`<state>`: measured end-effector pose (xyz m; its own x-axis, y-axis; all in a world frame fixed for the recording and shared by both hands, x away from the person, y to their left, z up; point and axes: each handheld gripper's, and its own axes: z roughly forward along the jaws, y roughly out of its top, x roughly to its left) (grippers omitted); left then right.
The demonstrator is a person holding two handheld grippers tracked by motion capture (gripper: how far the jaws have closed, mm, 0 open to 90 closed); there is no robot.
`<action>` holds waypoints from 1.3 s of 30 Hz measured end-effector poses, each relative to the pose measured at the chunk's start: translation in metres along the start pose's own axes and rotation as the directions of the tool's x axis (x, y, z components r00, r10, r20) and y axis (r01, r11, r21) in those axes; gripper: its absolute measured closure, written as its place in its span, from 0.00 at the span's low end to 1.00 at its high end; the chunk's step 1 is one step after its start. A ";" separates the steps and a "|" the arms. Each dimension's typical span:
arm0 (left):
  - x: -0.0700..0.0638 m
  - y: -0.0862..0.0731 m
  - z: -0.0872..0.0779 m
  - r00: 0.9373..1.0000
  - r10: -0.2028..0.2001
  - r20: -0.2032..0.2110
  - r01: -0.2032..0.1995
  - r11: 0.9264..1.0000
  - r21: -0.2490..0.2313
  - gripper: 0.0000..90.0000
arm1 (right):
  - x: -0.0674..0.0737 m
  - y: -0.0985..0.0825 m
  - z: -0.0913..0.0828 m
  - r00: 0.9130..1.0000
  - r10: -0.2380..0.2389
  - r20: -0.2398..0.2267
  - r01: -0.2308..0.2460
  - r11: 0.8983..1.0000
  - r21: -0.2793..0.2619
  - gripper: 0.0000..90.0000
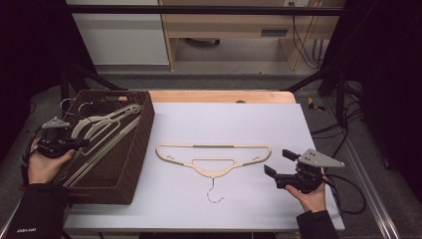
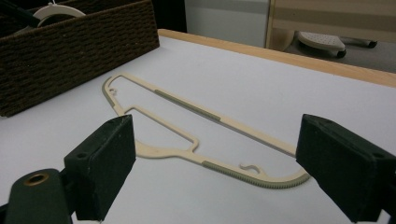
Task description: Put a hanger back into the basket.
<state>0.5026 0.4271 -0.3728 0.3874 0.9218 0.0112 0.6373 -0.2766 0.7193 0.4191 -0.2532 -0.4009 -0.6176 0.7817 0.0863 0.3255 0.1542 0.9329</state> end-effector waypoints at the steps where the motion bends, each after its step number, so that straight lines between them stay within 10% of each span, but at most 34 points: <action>1: 0.001 -0.001 -0.002 1.000 -0.008 -0.011 0.008 1.000 -0.006 0.85 | 0.000 0.000 0.000 1.000 0.002 -0.001 -0.002 1.000 -0.001 0.14; 9: -0.014 0.003 -0.030 0.999 0.004 -0.043 -0.010 0.991 -0.131 0.58 | 0.000 0.000 -0.001 1.000 0.007 0.002 -0.007 1.000 -0.006 0.13; 19: -0.071 0.015 -0.039 0.991 0.118 0.069 -0.093 0.951 -0.295 0.30 | -0.001 0.001 -0.002 1.000 0.021 0.018 -0.020 1.000 -0.017 0.12; 26: -0.122 0.026 -0.035 0.962 0.219 0.165 -0.145 0.918 -0.370 0.22 | -0.001 0.001 -0.004 1.000 0.020 0.020 -0.020 1.000 -0.023 0.11; 39: -0.195 0.038 -0.009 0.890 0.345 0.300 -0.231 0.905 -0.357 0.12 | -0.001 0.001 -0.002 1.000 0.023 0.013 -0.023 1.000 -0.012 0.09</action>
<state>0.4454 0.2387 -0.3412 0.7638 0.6435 0.0496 0.2501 -0.3661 0.8963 0.4180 -0.2550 -0.3994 -0.6007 0.7928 0.1030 0.3309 0.1293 0.9348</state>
